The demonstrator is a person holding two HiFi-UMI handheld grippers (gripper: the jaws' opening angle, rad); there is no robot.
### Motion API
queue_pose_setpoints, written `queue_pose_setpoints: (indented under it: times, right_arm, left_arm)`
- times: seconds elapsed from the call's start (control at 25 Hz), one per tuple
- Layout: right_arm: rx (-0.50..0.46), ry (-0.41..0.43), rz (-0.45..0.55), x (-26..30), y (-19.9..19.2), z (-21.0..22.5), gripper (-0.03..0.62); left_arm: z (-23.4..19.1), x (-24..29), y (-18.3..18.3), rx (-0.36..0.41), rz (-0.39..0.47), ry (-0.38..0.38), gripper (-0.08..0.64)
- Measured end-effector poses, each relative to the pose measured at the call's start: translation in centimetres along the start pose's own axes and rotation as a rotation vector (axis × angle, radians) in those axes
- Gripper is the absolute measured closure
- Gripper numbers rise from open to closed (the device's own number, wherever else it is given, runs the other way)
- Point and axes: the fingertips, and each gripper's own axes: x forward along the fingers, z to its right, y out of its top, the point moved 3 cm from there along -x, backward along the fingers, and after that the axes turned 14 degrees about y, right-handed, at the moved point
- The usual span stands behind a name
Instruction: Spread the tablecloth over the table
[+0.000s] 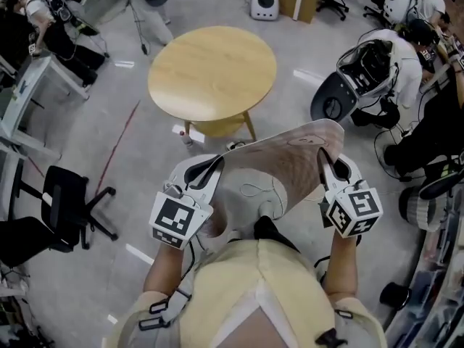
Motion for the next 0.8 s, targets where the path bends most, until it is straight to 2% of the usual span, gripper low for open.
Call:
queue_pose_setpoints:
  times: [0.2, 0.4, 0.8]
  right_arm:
    - [0.021, 0.039, -0.017, 1.9, -0.1, 3.9, 0.583]
    - [-0.006, 0.097, -0.027, 4.0, 1.0, 6.9, 0.583]
    - [-0.130, 0.251, -0.038, 7.0, 3.7, 9.7, 0.583]
  left_arm:
    - [0.2, 3.7, 0.5, 0.015, -0.032, 0.021, 0.552]
    - [-0.4, 6.4, 1.0, 0.002, -0.042, 0.063, 0.552]
    - [-1.5, 8.3, 2.6, 0.065, -0.083, 0.146, 0.552]
